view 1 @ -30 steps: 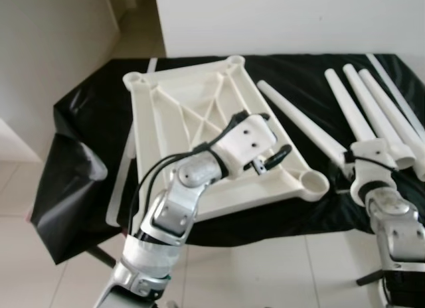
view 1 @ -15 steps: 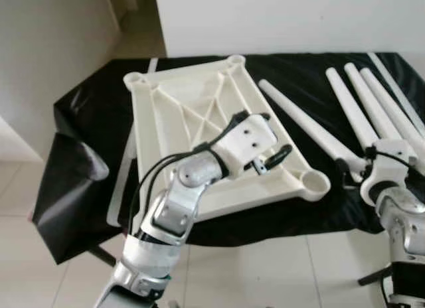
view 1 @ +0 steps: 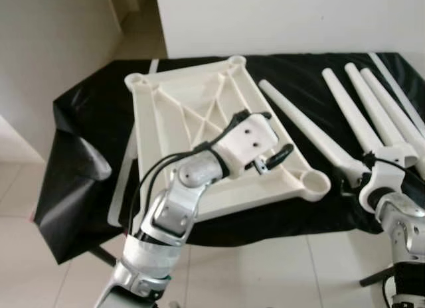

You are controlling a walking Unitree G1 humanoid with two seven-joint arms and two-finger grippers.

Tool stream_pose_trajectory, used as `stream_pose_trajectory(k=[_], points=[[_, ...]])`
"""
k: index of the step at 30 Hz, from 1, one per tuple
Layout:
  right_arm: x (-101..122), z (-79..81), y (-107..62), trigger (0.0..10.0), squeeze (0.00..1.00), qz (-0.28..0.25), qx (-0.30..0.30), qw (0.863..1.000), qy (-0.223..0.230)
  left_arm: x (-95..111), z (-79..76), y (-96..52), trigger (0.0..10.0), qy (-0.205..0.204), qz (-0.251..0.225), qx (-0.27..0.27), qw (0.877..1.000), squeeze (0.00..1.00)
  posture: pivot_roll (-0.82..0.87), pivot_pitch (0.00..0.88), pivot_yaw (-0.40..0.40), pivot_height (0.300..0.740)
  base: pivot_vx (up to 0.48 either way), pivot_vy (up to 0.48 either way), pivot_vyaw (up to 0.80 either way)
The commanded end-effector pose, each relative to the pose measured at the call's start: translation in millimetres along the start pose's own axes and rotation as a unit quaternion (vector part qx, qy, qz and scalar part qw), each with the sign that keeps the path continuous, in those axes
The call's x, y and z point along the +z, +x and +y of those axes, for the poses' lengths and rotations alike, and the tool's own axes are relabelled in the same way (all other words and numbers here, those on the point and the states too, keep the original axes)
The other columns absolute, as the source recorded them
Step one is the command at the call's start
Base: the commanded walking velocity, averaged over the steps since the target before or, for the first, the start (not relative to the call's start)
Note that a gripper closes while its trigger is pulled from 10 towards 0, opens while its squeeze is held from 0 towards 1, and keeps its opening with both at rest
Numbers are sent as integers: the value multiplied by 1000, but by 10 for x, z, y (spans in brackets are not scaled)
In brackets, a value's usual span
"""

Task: Building children table

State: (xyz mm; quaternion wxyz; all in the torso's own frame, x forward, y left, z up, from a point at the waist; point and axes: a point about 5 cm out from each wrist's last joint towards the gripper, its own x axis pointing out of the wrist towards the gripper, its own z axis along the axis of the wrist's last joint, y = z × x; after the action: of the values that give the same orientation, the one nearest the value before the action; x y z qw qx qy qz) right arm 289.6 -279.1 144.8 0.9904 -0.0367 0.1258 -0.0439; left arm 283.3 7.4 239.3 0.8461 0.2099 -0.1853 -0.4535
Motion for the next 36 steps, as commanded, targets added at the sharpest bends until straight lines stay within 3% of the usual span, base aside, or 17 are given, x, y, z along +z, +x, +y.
stream_pose_trajectory(k=[1, 4, 5, 6, 7, 8, 11, 16, 18, 21, 23, 24, 25, 26, 29, 30, 36], points=[[-88, 38, 11, 10000, 0, 12, 10, 1000, 3, 31, 8, 9, 10000, -3, -5, 22, 1000, 0, -69, 68, 68, 740, 0, 0, 0], [-110, 60, 21, 10000, 0, 13, 17, 1000, 5, 33, 11, 8, 10000, -3, -4, 22, 1000, 0, -67, 69, 69, 740, 0, 0, 0], [-115, 73, 24, 4275, 0, 13, 19, 1000, 4, 32, 13, 7, 10000, -2, -4, 23, 1000, 0, -67, 69, 69, 740, 0, 0, 0], [-112, 83, 26, 1216, 0, 12, 21, 1000, 3, 31, 16, 6, 10000, -2, -3, 23, 1000, 0, -67, 69, 69, 740, 0, 0, 0], [-112, 83, 26, 1216, 0, 12, 21, 1000, 3, 31, 16, 6, 10000, -2, -3, 23, 1000, 0, -67, 69, 69, 740, 0, 0, 0], [-109, 96, 26, 0, 0, 13, 24, 1000, 7, 31, 18, 6, 10000, -2, -3, 24, 1000, 0, -68, 68, 68, 740, 0, 0, 0], [-94, 113, 18, 0, 0, 12, 29, 1000, 1, 31, 19, 6, 10000, -3, -3, 24, 1000, 0, -69, 69, 68, 740, 0, 0, 0], [-8, 145, -19, 0, 0, 2, 18, 995, -93, 36, 17, 14, 10000, -4, -4, 26, 1000, 0, -76, 71, 63, 740, 0, 0, 0], [58, 184, -53, 0, 0, -4, 6, 982, -190, 37, 17, 21, 10000, -6, -5, 27, 1000, 0, -77, 71, 58, 740, 0, 0, 0], [81, 200, -71, 0, 0, -7, 0, 974, -227, 37, 17, 23, 10000, -6, -5, 28, 1000, 0, -79, 72, 56, 740, 0, 0, 0], [93, 227, -108, 627, 0, -5, -7, 950, -312, 37, 15, 28, 10000, -7, -5, 29, 1000, 0, -82, 72, 52, 740, 0, 0, 0], [93, 227, -108, 627, 0, -5, -7, 950, -312, 37, 15, 28, 10000, -7, -5, 29, 1000, 0, -82, 72, 52, 740, 0, 0, 0], [67, 221, -126, 1882, 0, 2, -13, 935, -354, 37, 13, 27, 10000, -8, -5, 30, 1000, 0, -82, 72, 52, 740, 0, 0, 0], [67, 221, -126, 1882, 0, 2, -13, 935, -354, 37, 13, 27, 10000, -8, -5, 30, 1000, 0, -82, 72, 52, 740, 0, 0, 0], [-8, 194, -165, 3725, 0, 19, -19, 910, -415, 37, 15, 27, 10000, -8, -5, 31, 999, 0, -82, 74, 48, 740, 0, 0, 0], [-41, 181, -193, 10000, 0, 27, -21, 899, -436, 41, 21, 24, 10000, -8, -5, 32, 999, 0, -81, 81, 48, 740, 0, 0, 0], [-185, 150, -265, 10000, 0, 59, -11, 886, -461, 26, 16, 12, 10000, -11, -3, 33, 999, 0, -85, 87, 47, 740, 0, 0, 0]])
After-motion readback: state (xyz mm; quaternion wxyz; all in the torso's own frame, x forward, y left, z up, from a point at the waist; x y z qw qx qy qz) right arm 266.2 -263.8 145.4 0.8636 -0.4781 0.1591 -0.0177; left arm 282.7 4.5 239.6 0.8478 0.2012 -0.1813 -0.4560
